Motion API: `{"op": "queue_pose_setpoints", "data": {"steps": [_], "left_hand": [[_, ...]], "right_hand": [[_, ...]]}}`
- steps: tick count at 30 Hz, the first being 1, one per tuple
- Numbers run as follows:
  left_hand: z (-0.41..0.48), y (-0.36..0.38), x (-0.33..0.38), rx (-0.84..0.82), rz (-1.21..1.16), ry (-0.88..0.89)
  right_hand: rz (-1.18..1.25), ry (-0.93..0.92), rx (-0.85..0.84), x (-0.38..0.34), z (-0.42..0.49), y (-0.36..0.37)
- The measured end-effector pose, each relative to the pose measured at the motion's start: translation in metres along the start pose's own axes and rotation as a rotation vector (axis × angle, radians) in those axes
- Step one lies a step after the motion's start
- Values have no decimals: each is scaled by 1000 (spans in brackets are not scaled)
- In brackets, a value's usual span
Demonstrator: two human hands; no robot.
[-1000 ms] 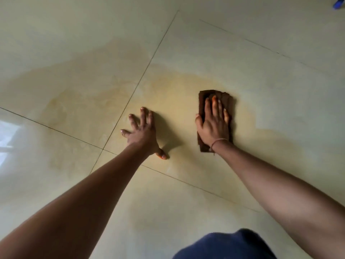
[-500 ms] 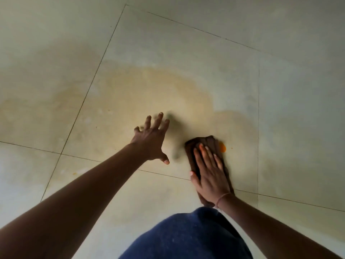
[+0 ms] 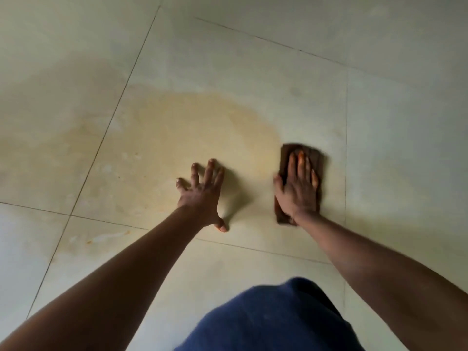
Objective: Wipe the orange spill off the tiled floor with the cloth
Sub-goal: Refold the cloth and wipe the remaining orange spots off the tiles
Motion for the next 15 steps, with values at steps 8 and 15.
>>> {"op": "queue_pose_setpoints", "data": {"steps": [8,15], "left_hand": [[-6,4,-10,105,-64,25],[-26,6,-45,260,-160,-16]], "right_hand": [[-56,-436,-6,22,-104,4],[83,-276,35,-140,10,15]]}}
Point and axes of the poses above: each hand's wrist, its own z-axis towards the middle knuckle, its own y-axis out of the palm, x = y × z, the point moved 4 cm from there along z, towards the middle knuckle, and after that the axes turned 6 degrees about x, right-handed, at the moved point
